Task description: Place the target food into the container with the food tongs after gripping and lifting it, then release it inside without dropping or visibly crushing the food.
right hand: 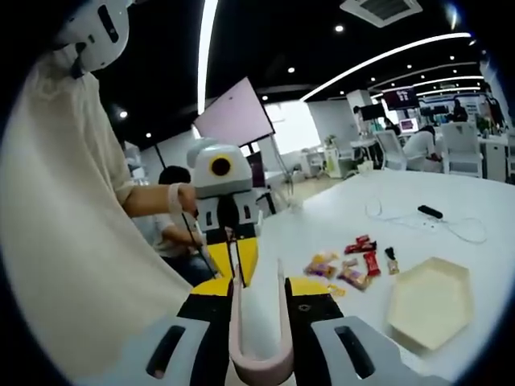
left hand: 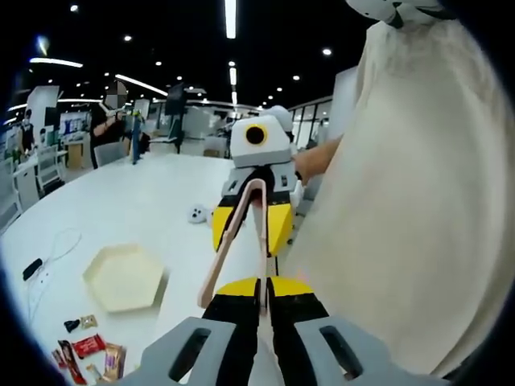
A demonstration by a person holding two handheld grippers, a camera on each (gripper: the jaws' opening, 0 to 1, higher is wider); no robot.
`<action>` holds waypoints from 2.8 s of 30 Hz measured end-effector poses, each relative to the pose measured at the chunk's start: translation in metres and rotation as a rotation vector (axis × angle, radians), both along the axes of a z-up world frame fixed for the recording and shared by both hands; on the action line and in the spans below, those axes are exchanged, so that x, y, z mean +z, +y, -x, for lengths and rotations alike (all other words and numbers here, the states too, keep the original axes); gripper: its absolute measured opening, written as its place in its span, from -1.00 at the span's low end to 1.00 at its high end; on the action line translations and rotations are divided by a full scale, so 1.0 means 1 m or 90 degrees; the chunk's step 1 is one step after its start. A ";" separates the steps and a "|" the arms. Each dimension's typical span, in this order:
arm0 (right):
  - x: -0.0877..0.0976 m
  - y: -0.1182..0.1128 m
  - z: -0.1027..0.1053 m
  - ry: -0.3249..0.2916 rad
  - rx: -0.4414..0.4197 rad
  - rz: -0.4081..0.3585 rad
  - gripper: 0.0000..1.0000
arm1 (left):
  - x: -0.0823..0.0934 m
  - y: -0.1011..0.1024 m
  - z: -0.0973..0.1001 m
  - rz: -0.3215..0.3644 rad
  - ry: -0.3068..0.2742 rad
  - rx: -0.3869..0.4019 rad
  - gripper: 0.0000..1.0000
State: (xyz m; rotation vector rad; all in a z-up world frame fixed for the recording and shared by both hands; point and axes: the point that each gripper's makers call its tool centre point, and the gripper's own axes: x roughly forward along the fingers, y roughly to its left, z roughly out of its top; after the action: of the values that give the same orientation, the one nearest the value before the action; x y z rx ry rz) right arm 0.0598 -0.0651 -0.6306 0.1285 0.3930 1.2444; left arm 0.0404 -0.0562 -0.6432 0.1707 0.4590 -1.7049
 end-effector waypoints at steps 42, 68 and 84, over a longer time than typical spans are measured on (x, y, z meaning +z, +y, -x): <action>0.017 0.015 -0.004 -0.011 0.039 -0.004 -0.38 | 0.014 0.006 -0.001 0.045 0.019 0.020 -1.00; 0.017 0.017 -0.008 -0.020 0.044 -0.004 -0.39 | 0.022 -0.006 -0.001 0.074 0.025 0.013 -1.00; 0.033 0.014 -0.020 -0.007 0.009 -0.054 -0.36 | 0.034 -0.009 -0.008 0.118 0.035 0.034 -1.00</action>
State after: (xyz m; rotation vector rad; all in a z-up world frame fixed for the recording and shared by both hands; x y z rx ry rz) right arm 0.0802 -0.0506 -0.5977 0.1916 0.3317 1.2751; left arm 0.0483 -0.0649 -0.6088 -0.0227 0.3399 -1.6930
